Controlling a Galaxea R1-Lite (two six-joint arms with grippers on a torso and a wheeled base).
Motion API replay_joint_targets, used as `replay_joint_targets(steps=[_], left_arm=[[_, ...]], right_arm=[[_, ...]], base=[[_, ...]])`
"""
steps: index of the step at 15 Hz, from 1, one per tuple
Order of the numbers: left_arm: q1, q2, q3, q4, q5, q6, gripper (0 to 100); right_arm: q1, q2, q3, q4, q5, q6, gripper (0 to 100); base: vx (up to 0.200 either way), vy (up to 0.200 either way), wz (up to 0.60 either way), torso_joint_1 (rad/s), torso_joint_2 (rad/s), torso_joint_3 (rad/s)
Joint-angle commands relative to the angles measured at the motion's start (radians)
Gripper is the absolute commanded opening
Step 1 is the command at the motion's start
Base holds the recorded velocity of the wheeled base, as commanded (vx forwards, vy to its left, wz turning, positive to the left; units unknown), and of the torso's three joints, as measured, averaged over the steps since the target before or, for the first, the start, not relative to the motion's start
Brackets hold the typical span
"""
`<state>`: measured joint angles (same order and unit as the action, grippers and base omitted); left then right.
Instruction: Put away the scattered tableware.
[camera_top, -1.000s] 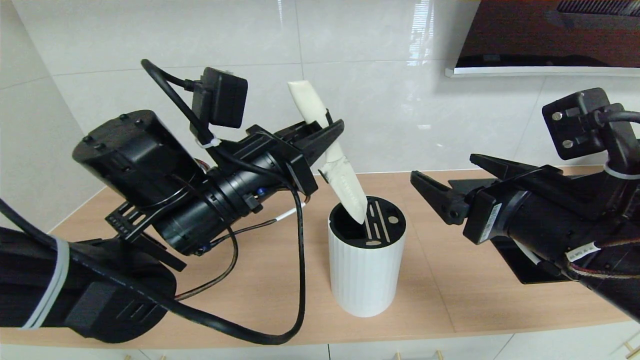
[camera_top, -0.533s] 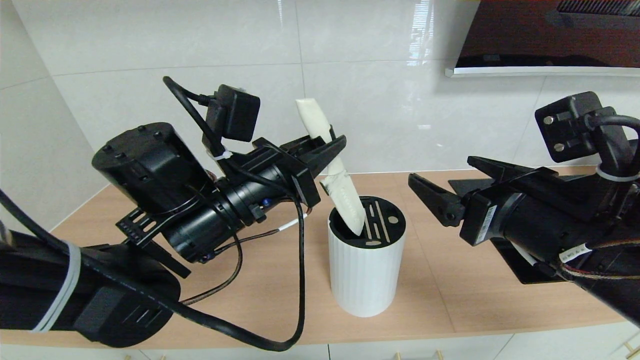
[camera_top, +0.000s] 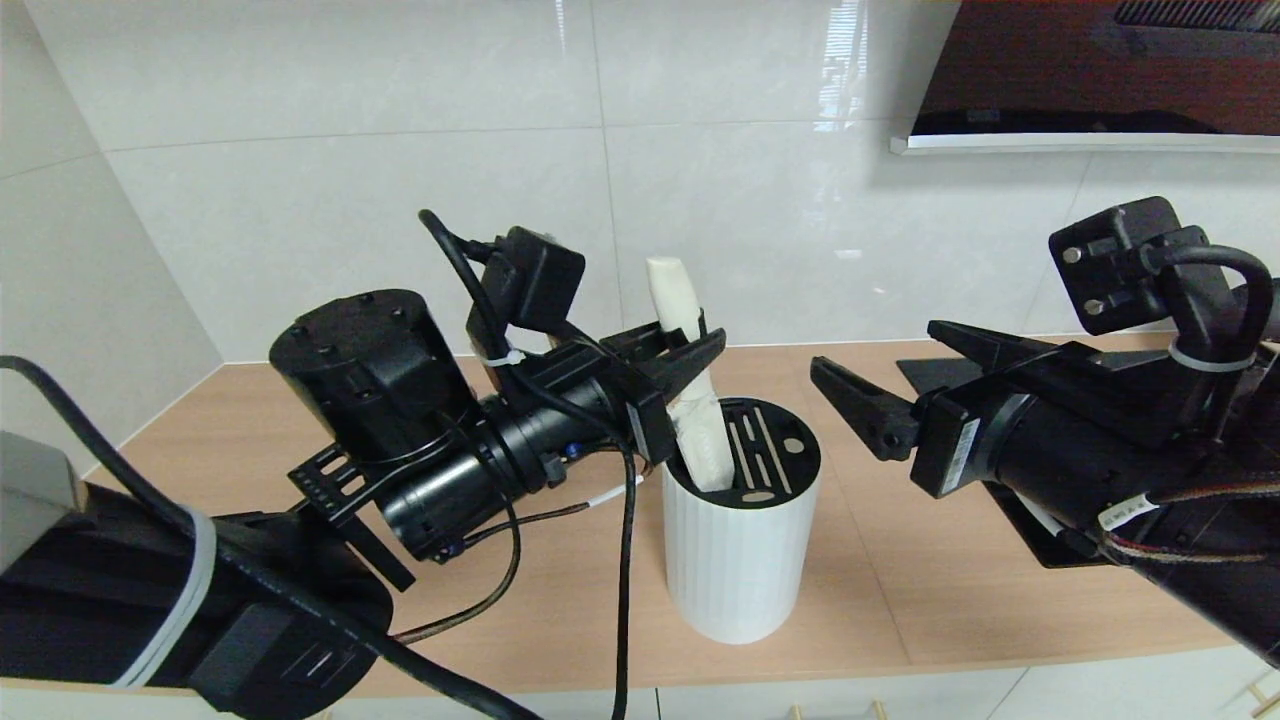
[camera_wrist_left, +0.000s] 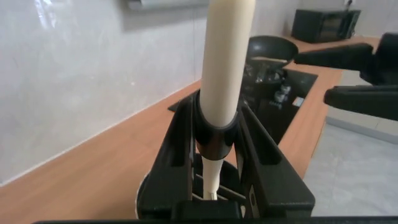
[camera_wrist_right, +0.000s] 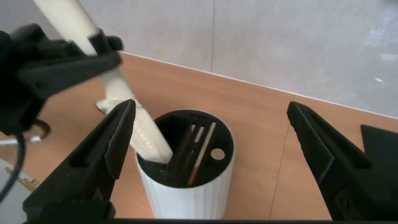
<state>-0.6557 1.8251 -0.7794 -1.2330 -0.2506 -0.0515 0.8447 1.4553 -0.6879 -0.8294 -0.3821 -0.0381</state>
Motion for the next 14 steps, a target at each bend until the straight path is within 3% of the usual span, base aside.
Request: replay_joint_targets(steps=[1,14], left_arm=[[-0.004,0.033,-0.001,0.001,0.002,-0.001,0],[-0.004,0.197,-0.02,-0.02,0.008,-0.002,0]], right_arm=[[0.001,0.01,0.001,-0.001,0.0,0.0,100],[0.001,0.017,0.004,-0.001,0.0,0.0,100]], base=[[0.0,0.0,0.0,0.0,0.0,0.0],[0.0,0.0,0.0,0.0,0.0,0.0]])
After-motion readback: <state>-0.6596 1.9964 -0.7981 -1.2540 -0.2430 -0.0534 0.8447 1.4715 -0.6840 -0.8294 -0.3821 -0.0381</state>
